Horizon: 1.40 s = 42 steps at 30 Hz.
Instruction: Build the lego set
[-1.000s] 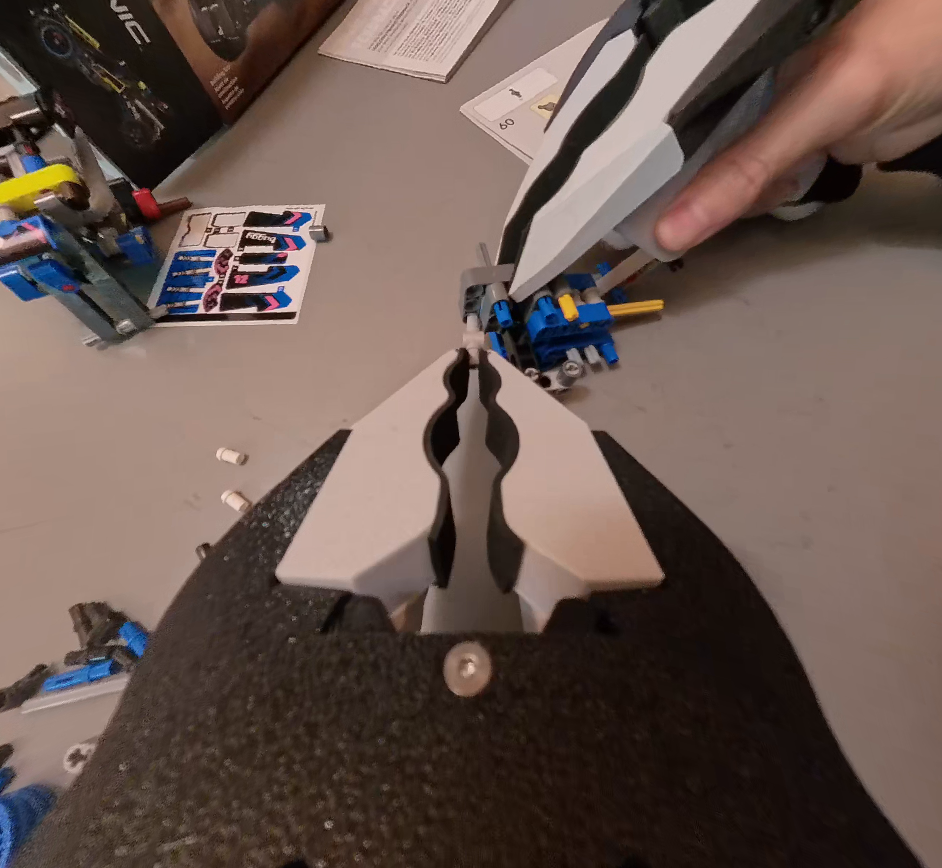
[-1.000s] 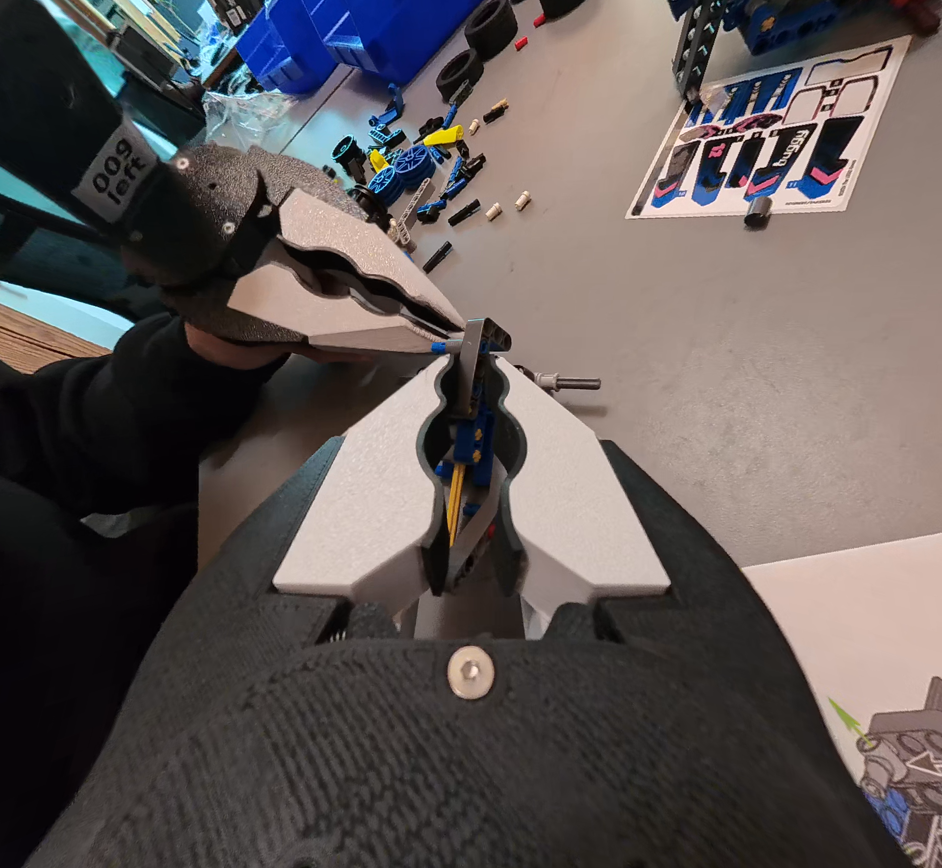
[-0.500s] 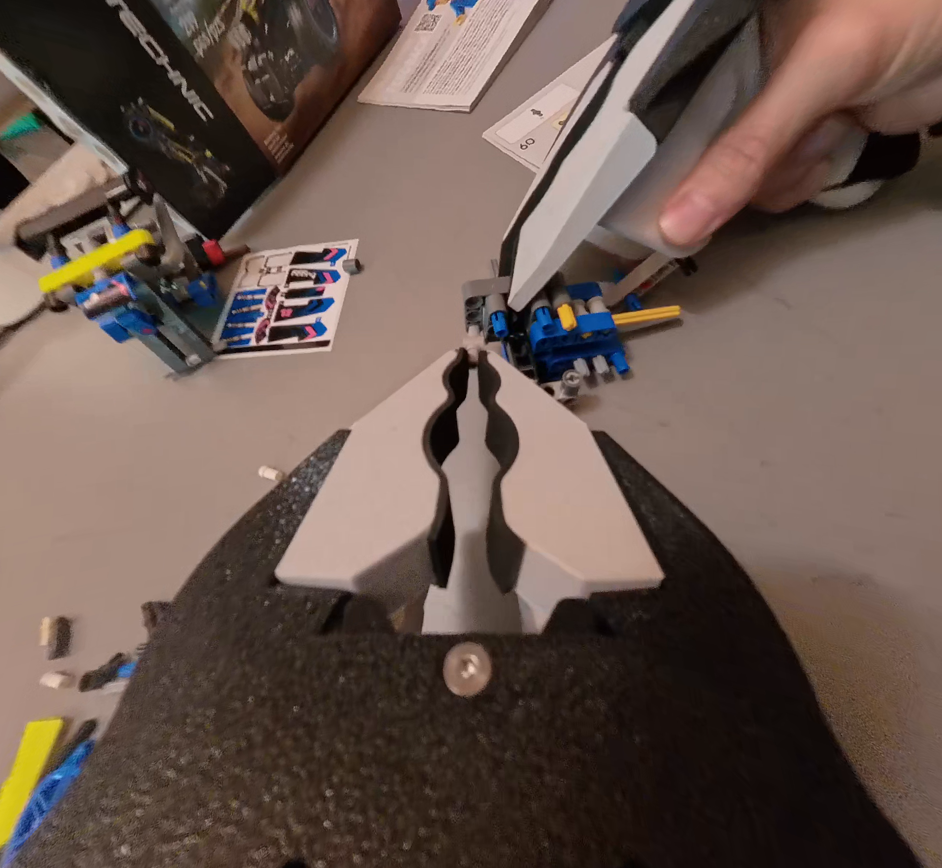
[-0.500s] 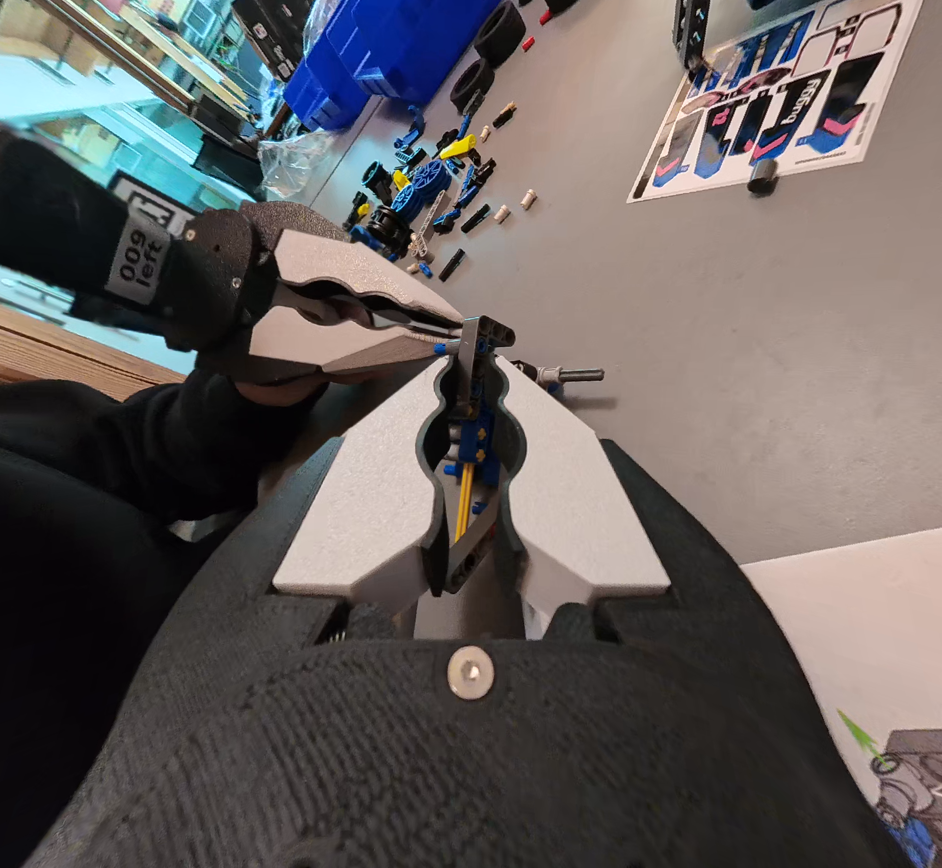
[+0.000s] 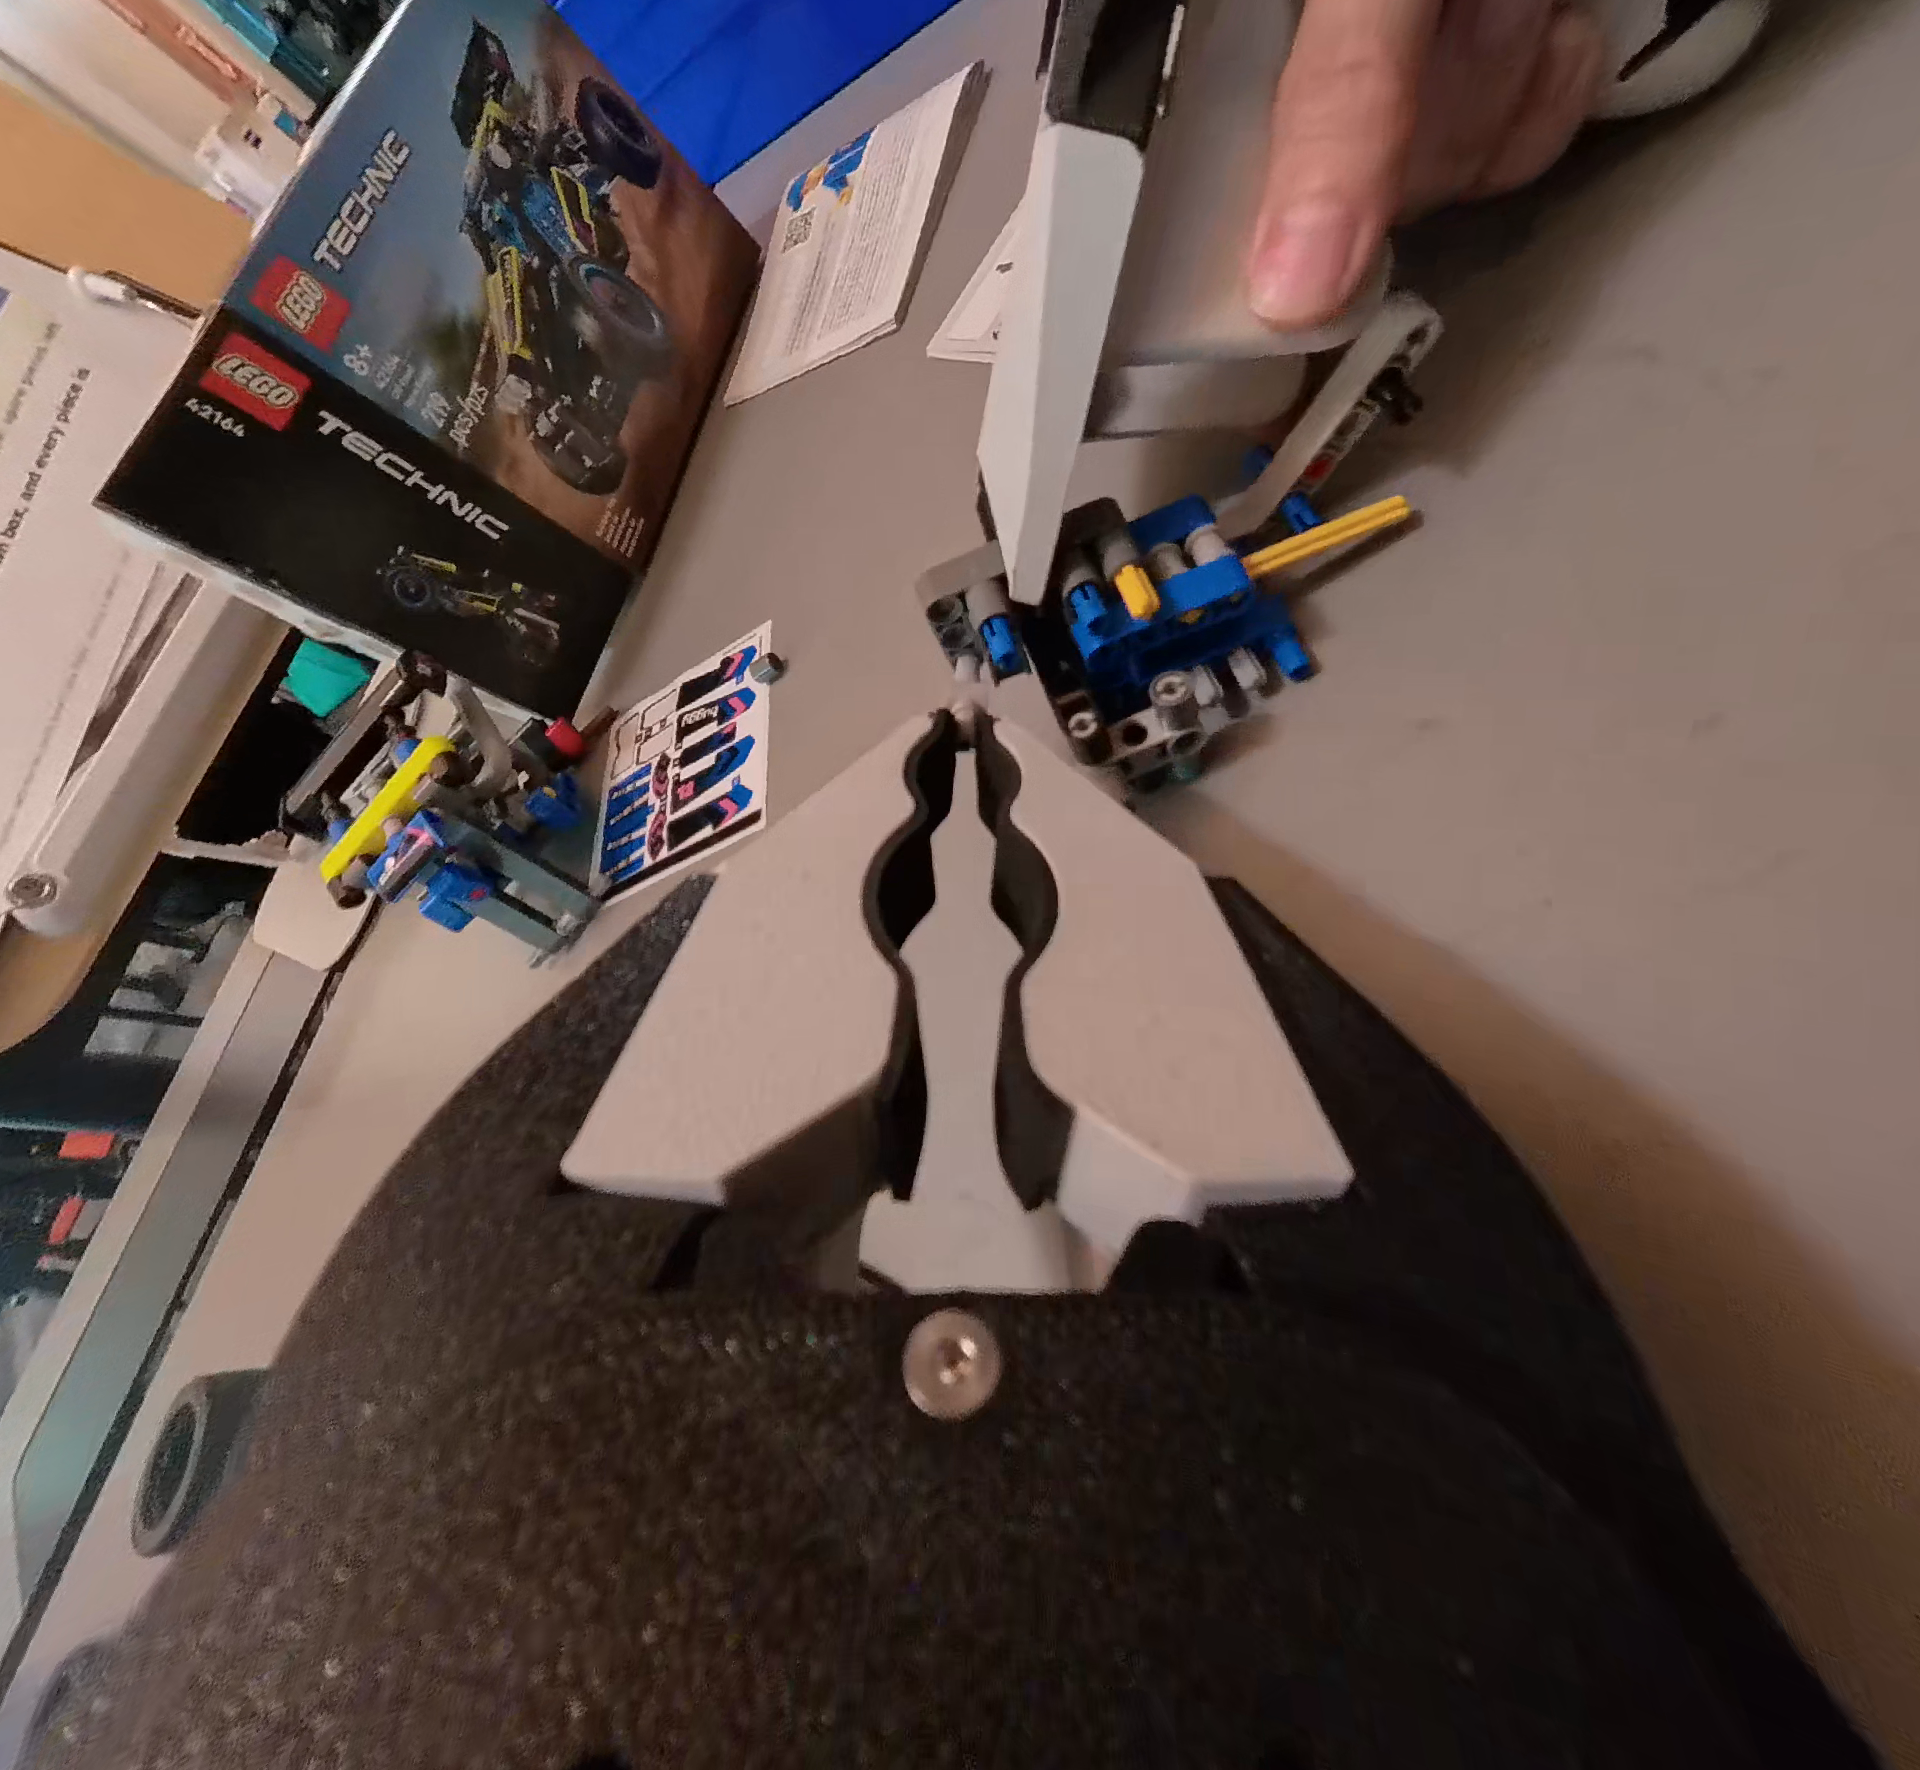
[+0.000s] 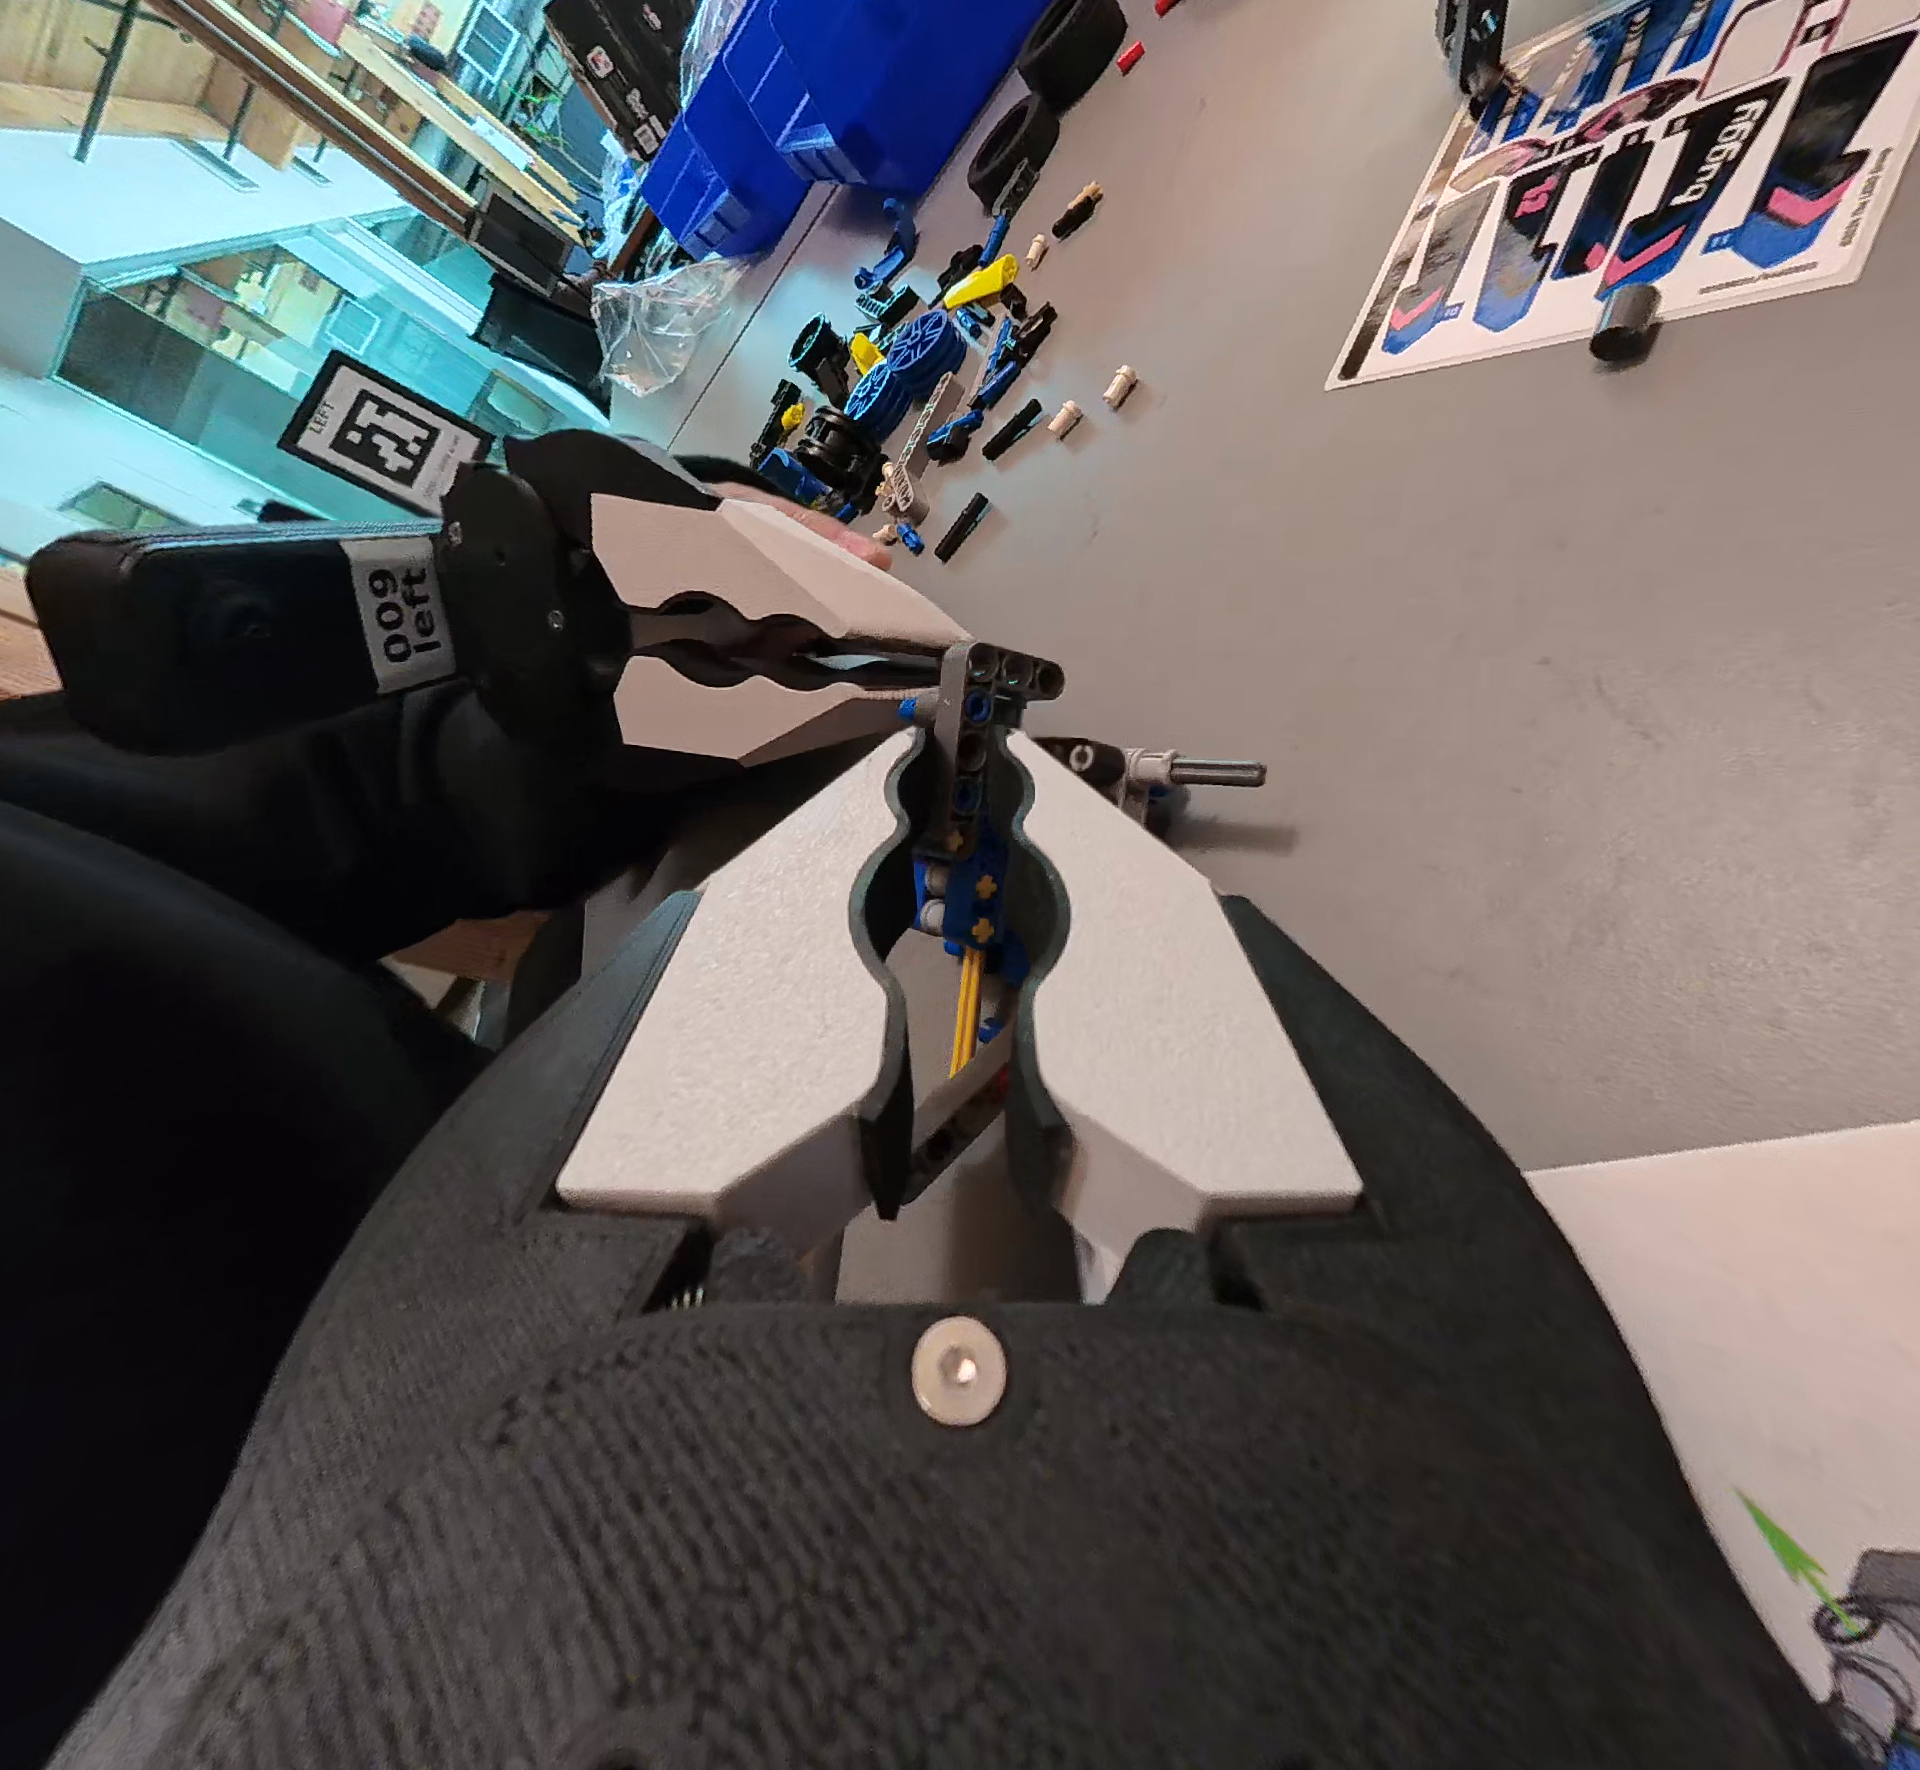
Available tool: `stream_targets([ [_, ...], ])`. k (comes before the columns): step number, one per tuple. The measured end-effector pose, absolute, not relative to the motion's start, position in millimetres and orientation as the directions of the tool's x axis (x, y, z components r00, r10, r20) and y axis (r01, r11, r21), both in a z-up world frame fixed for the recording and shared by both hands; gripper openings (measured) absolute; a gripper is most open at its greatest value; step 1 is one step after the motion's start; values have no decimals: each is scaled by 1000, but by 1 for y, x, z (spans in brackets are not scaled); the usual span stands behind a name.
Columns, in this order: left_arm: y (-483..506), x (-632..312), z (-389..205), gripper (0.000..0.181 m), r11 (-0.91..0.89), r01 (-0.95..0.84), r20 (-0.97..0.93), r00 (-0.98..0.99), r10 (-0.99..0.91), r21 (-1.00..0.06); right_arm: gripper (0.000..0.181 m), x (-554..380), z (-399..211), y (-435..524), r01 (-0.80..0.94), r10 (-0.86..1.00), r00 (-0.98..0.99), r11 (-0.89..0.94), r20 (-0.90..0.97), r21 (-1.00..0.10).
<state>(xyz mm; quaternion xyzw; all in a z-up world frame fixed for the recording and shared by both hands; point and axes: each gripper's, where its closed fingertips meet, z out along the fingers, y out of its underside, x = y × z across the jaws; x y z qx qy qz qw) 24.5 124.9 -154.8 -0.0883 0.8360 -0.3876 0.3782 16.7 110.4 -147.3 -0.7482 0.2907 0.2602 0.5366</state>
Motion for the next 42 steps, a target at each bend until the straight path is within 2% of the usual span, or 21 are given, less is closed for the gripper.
stream_targets([
  [5,124,28,-153,1,658,161,-537,-732,-420,-735,13,14,-147,107,-672,-158,736,-284,-658,-684],
  [7,126,30,-153,1,653,168,-530,-744,-408,-738,29,22,-144,101,-646,-237,764,-279,-601,-711],
  [9,125,32,-153,1,647,176,-520,-761,-389,-742,34,36,-139,94,-596,-341,794,-272,-504,-755],
  [12,124,37,-151,1,619,181,-491,-786,-377,-765,45,49,-141,89,-569,-437,798,-321,-415,-757],
  [19,125,45,-149,1,628,238,-524,-790,-319,-741,32,48,-145,102,-624,-436,775,-406,-459,-668],
  [21,125,42,-152,1,633,223,-509,-802,-314,-742,16,46,-144,105,-651,-432,755,-405,-493,-642],
  [27,127,36,-165,1,697,243,-560,-784,-269,-675,19,44,-153,116,-697,-431,717,-444,-548,-563],
  [31,124,34,-168,1,690,222,-527,-807,-267,-689,25,43,-149,118,-687,-438,726,-481,-530,-544],
  [35,123,30,-166,1,678,228,-519,-814,-260,-698,21,40,-156,111,-701,-481,712,-523,-512,-484],
  [38,123,27,-165,1,675,228,-515,-817,-259,-702,16,41,-154,108,-696,-506,718,-534,-478,-479],
  [42,124,26,-163,1,668,226,-512,-816,-267,-709,18,37,-157,101,-695,-542,719,-575,-434,-433],
])
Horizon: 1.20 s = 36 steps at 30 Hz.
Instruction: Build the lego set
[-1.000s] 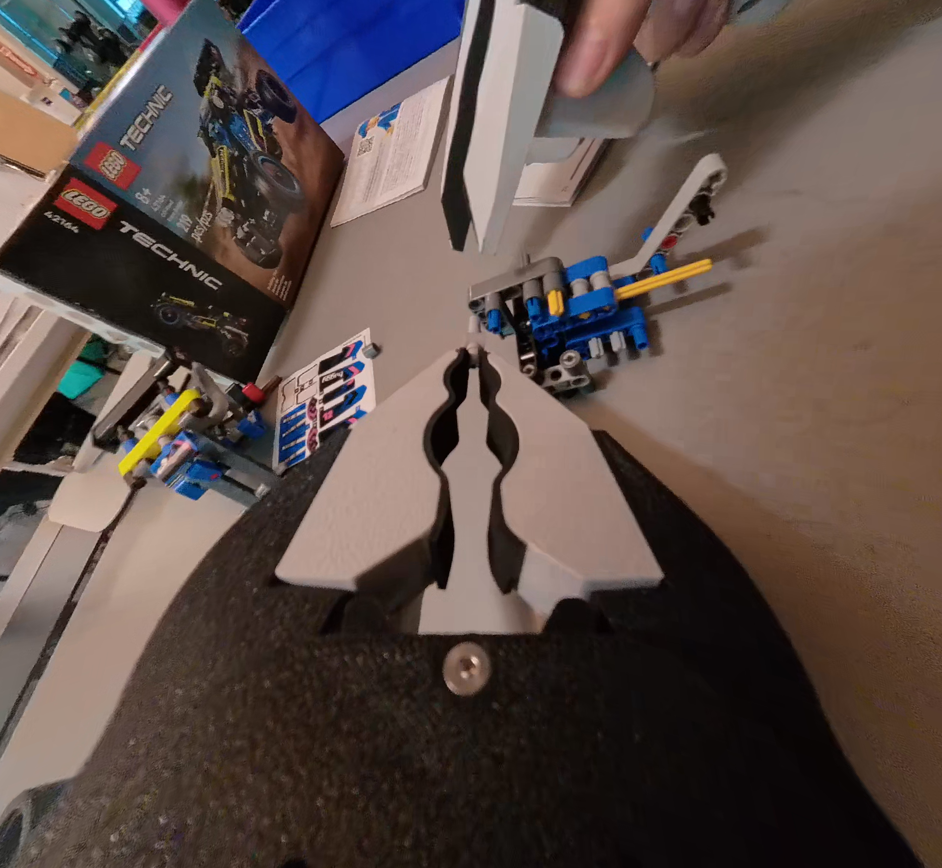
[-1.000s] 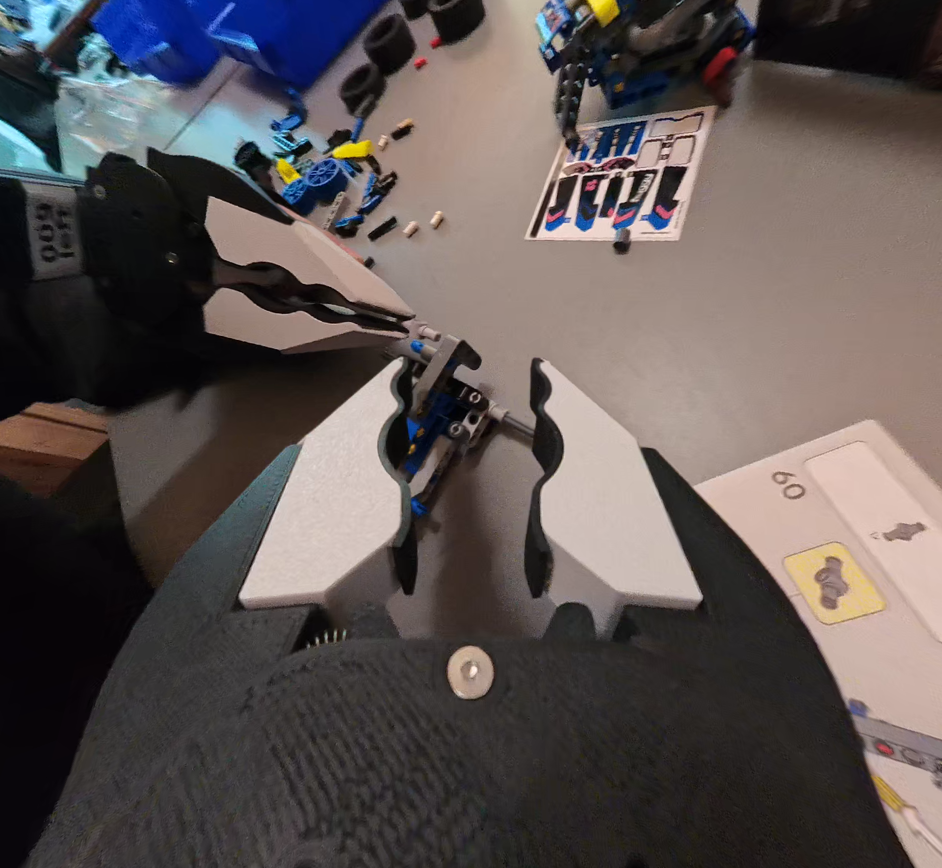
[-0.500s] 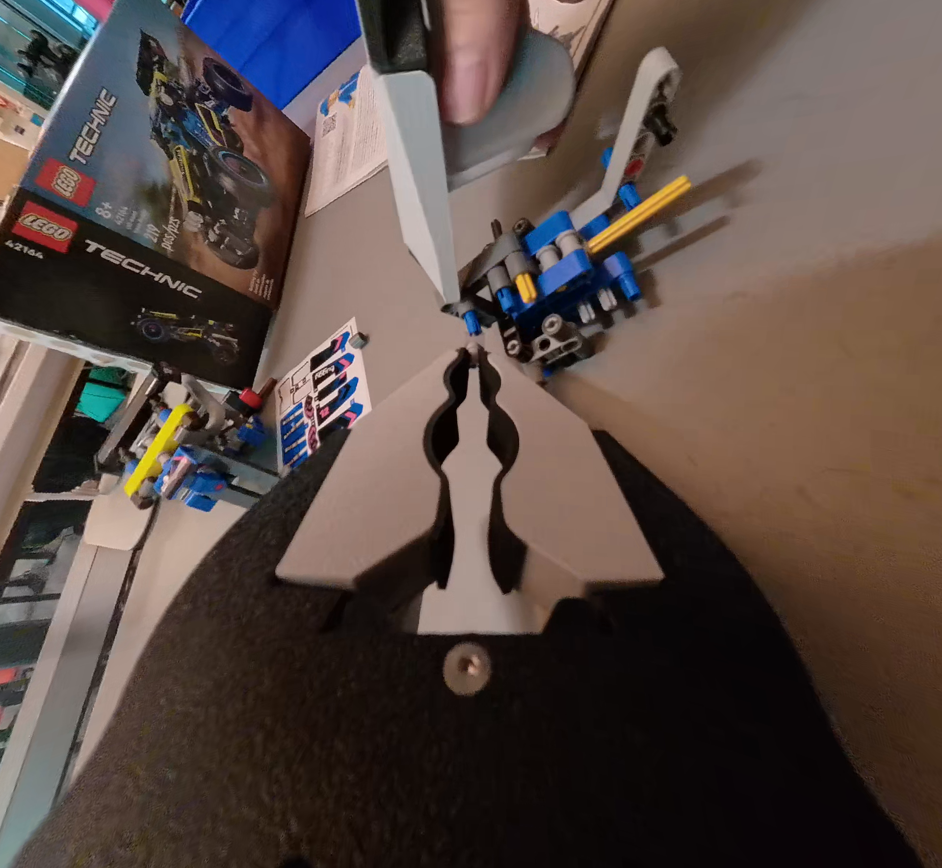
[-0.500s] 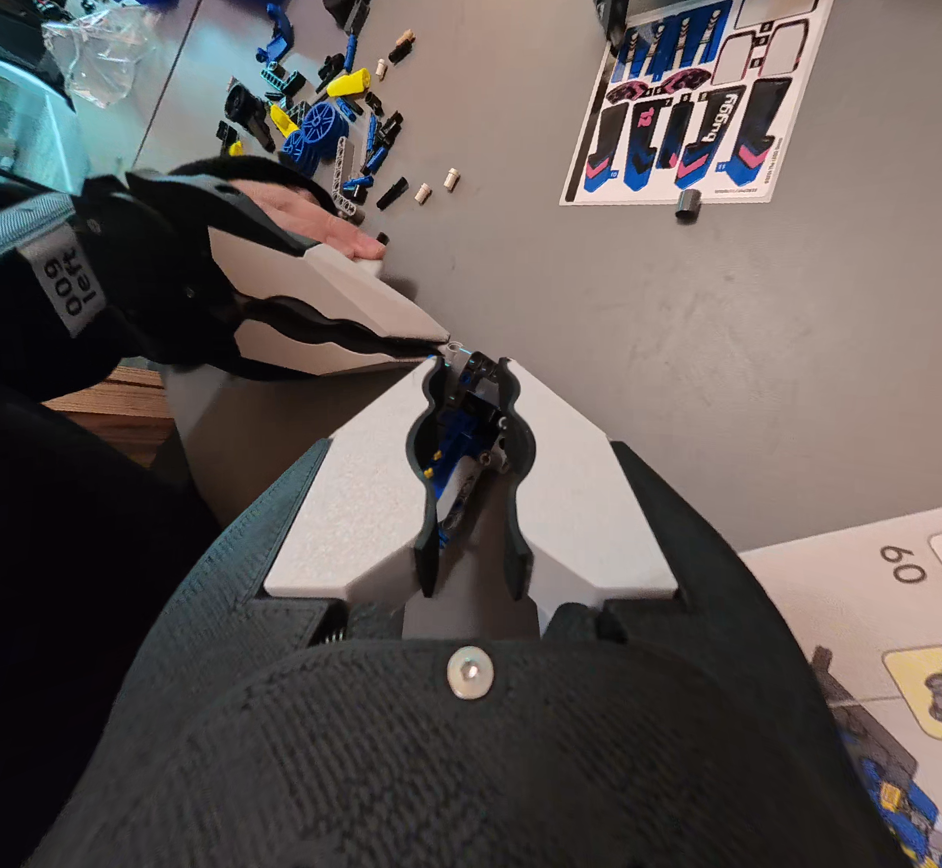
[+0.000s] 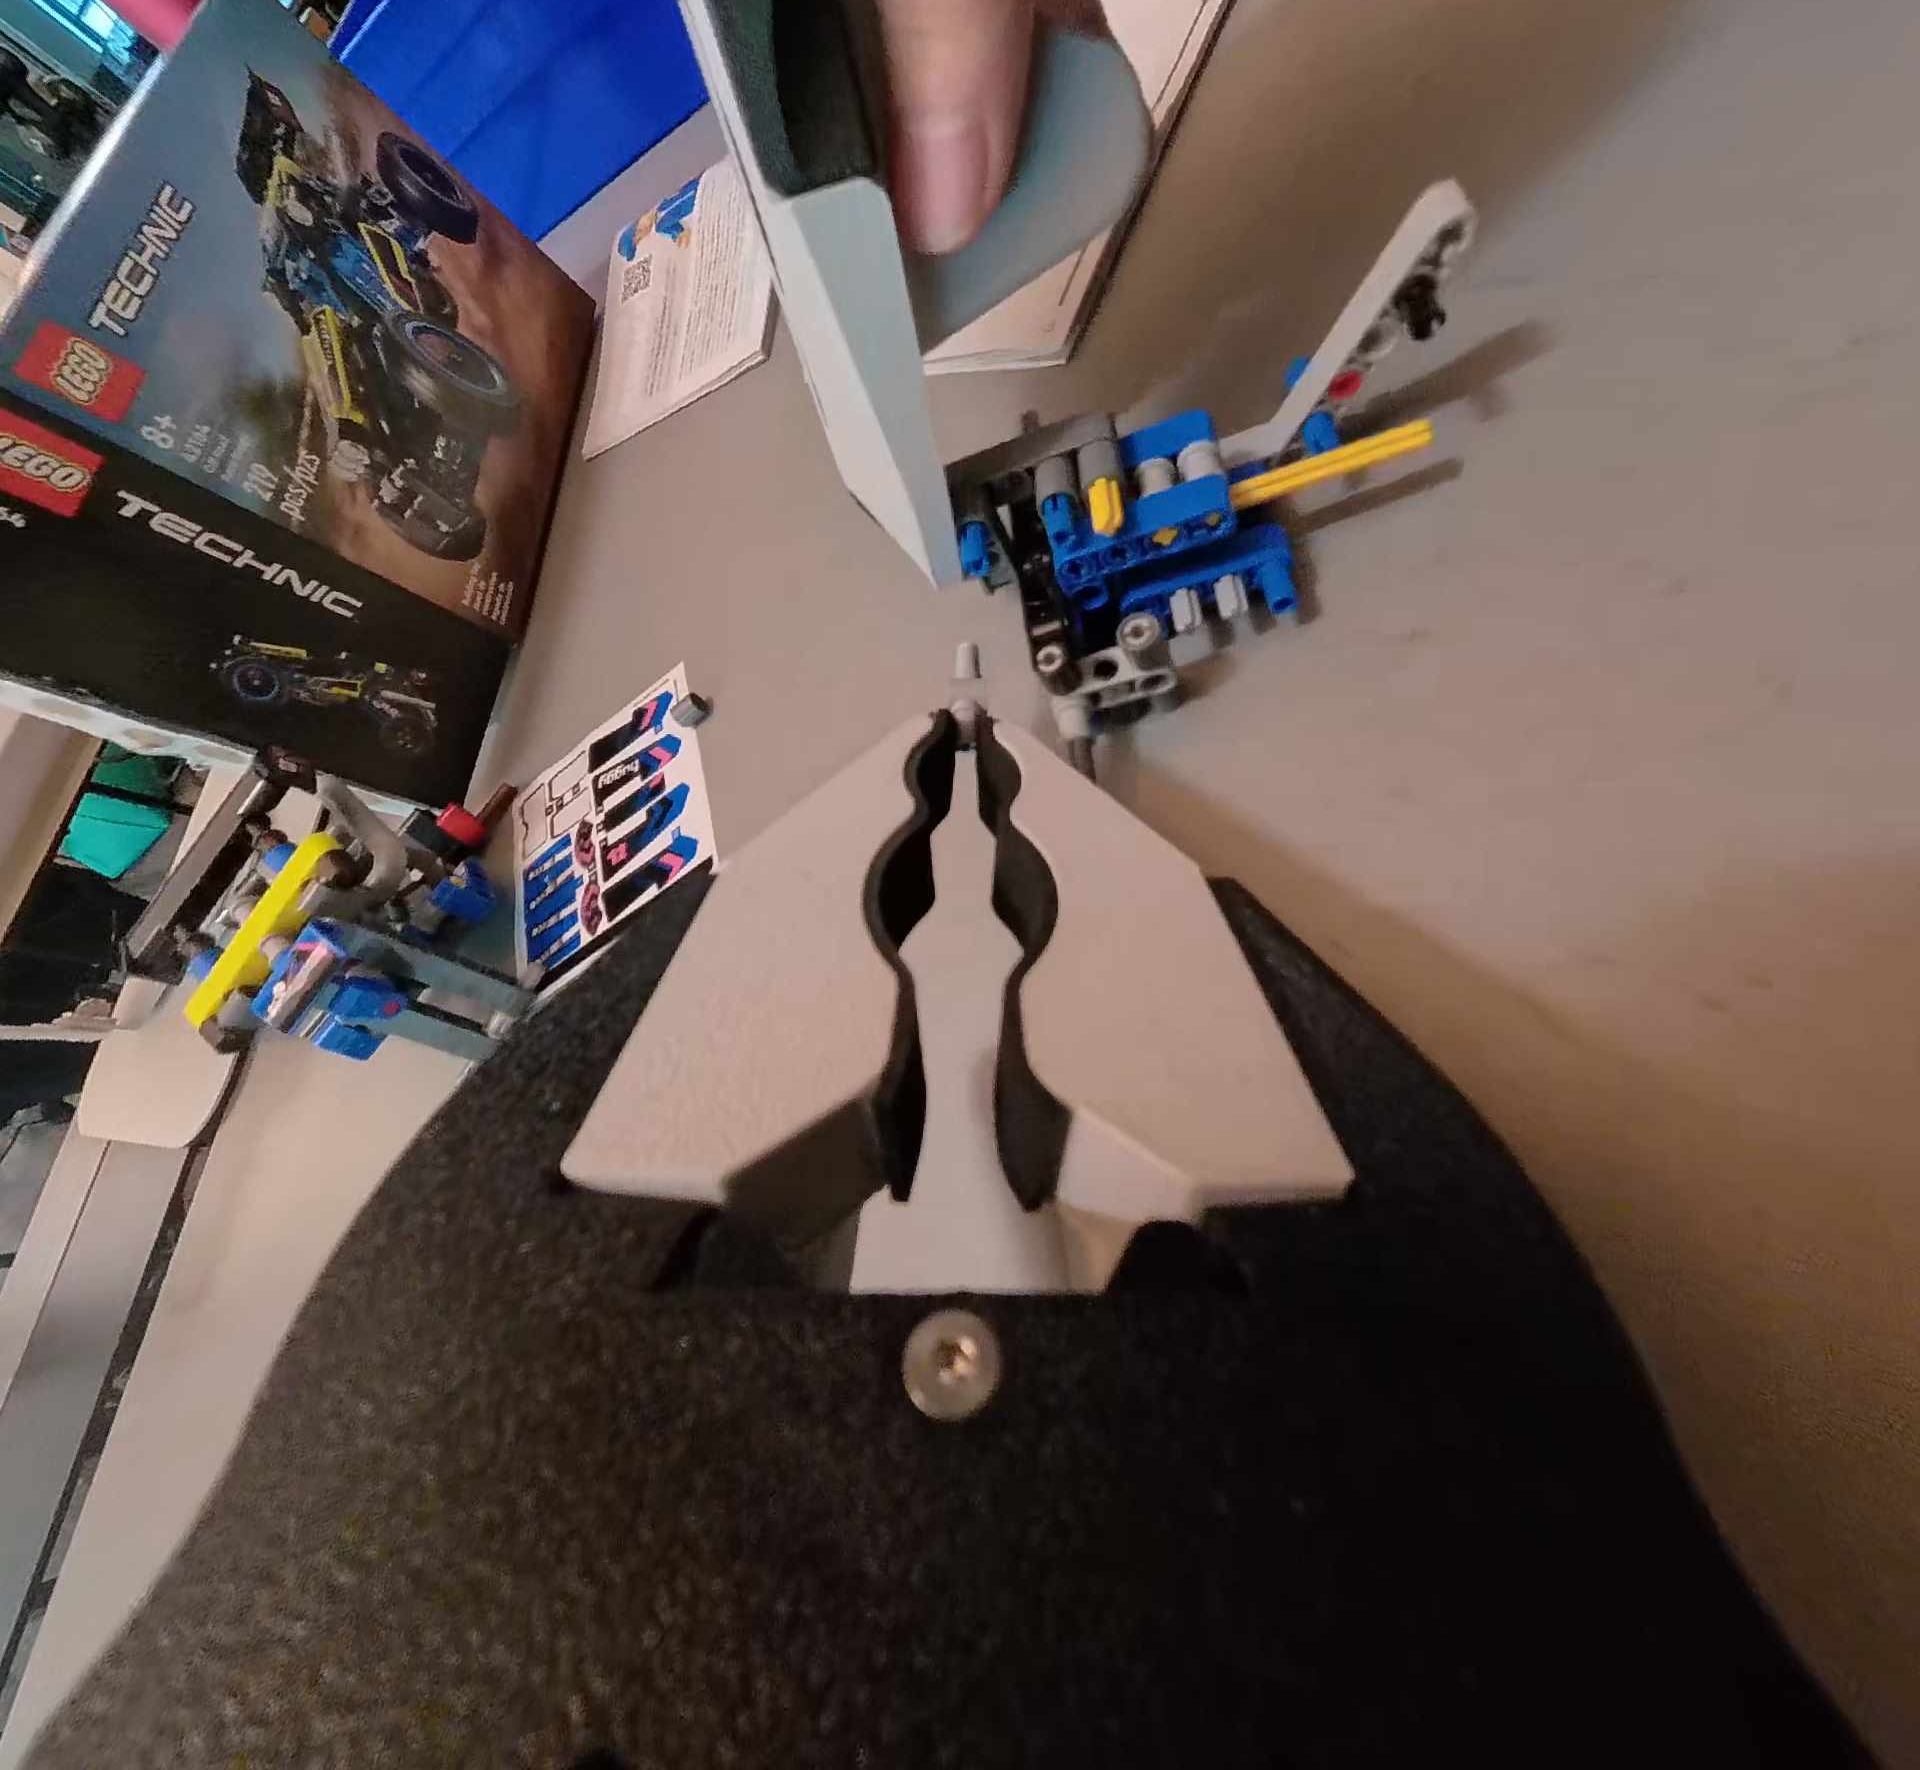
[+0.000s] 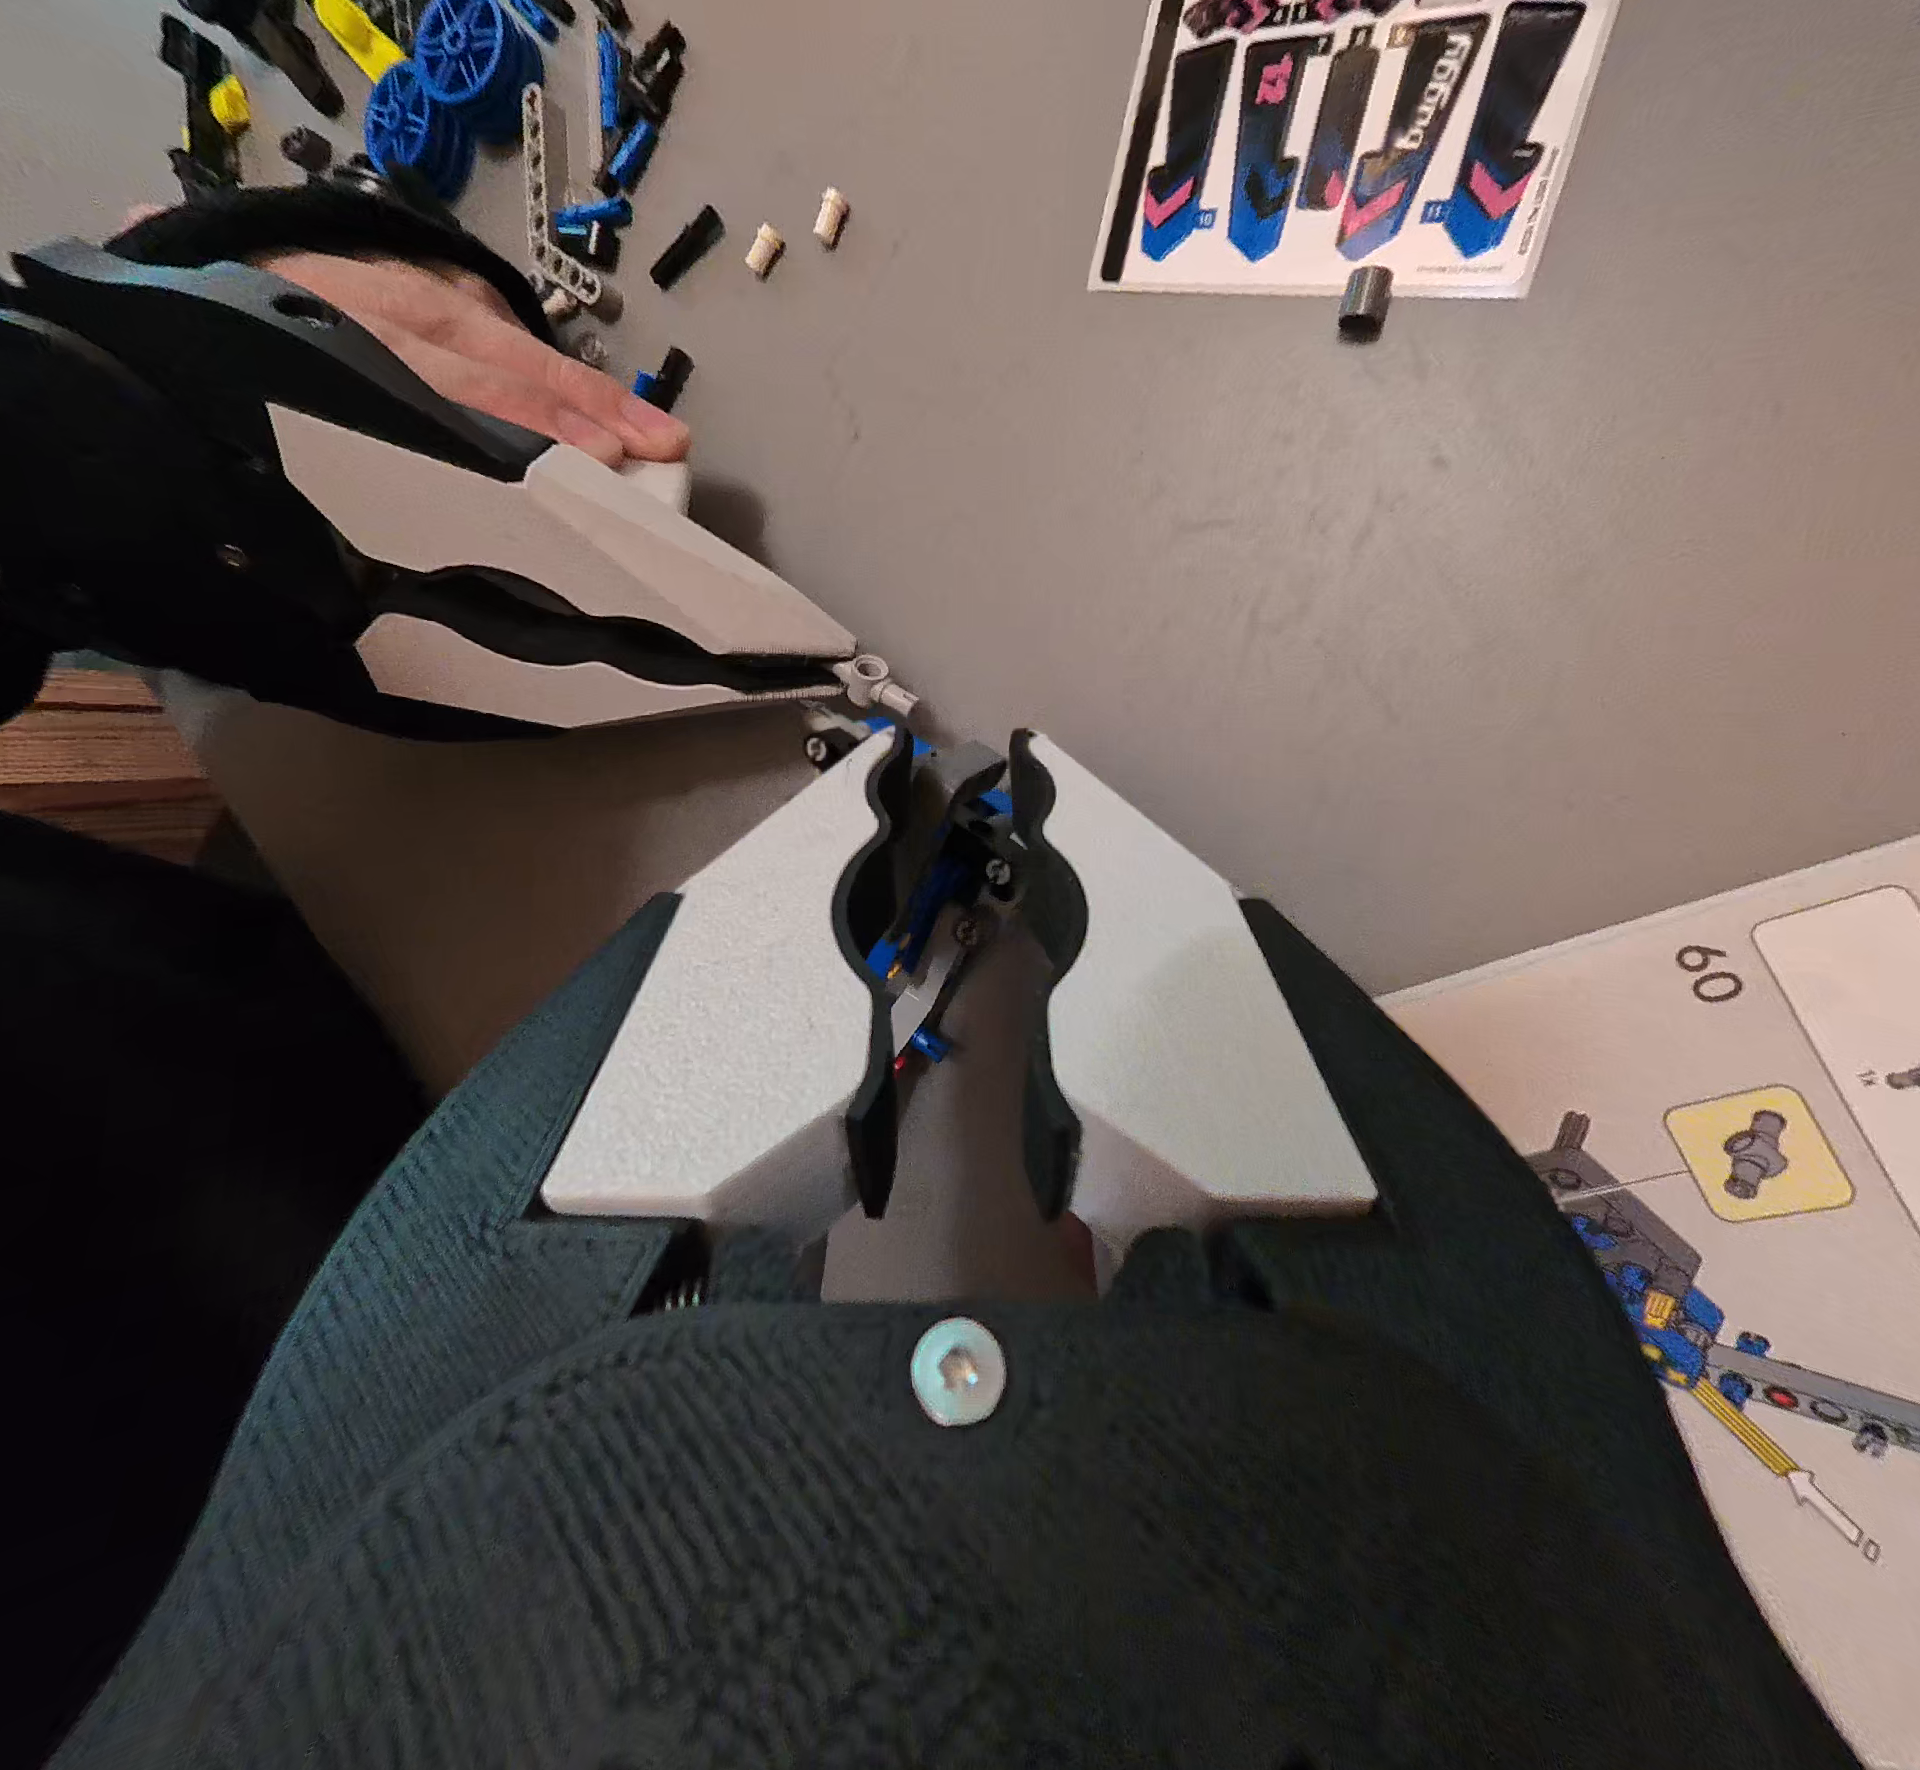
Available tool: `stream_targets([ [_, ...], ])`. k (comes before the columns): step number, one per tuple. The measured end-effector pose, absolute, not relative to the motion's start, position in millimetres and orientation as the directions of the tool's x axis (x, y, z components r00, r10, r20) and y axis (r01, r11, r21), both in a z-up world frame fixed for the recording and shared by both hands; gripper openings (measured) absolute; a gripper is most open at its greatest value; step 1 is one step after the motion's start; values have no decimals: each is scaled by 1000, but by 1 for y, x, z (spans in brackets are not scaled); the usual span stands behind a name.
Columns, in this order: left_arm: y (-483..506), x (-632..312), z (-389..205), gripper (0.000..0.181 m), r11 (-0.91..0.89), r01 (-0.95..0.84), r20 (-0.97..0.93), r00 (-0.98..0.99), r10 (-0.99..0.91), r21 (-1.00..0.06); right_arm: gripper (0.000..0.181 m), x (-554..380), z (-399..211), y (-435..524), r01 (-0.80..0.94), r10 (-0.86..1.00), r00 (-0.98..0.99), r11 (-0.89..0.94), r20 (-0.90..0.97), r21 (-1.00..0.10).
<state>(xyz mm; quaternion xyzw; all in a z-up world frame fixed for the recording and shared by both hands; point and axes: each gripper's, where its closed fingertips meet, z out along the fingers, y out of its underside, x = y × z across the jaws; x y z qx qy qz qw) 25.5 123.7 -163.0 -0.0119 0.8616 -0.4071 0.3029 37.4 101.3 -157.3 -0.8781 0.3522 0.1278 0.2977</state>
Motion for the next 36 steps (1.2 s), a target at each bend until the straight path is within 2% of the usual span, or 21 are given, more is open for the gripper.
stream_targets([
  [5,123,23,-157,1,653,235,-518,-808,-281,-720,13,28,-162,98,-720,-563,691,-586,-453,-371],
  [8,122,22,-156,1,648,236,-517,-808,-283,-724,29,22,-158,88,-719,-588,693,-604,-417,-343],
  [11,122,22,-157,1,654,240,-524,-805,-280,-718,18,28,-142,86,-716,-609,697,-569,-378,-404],
  [15,122,21,-157,1,661,246,-533,-800,-274,-709,9,21,-148,85,-742,-622,670,-569,-405,-355],
  [21,123,21,-158,1,661,236,-523,-807,-276,-713,14,14,-159,91,-769,-627,636,-568,-450,-295],
  [27,119,17,-155,1,653,264,-536,-804,-258,-710,10,5,-164,91,-748,-613,656,-606,-441,-271],
  [31,114,9,-152,1,635,285,-537,-807,-245,-718,6,2,-168,82,-714,-602,696,-638,-391,-289],
  [36,108,1,-143,1,602,303,-538,-804,-255,-739,6,9,-160,71,-669,-598,741,-618,-306,-414],
])
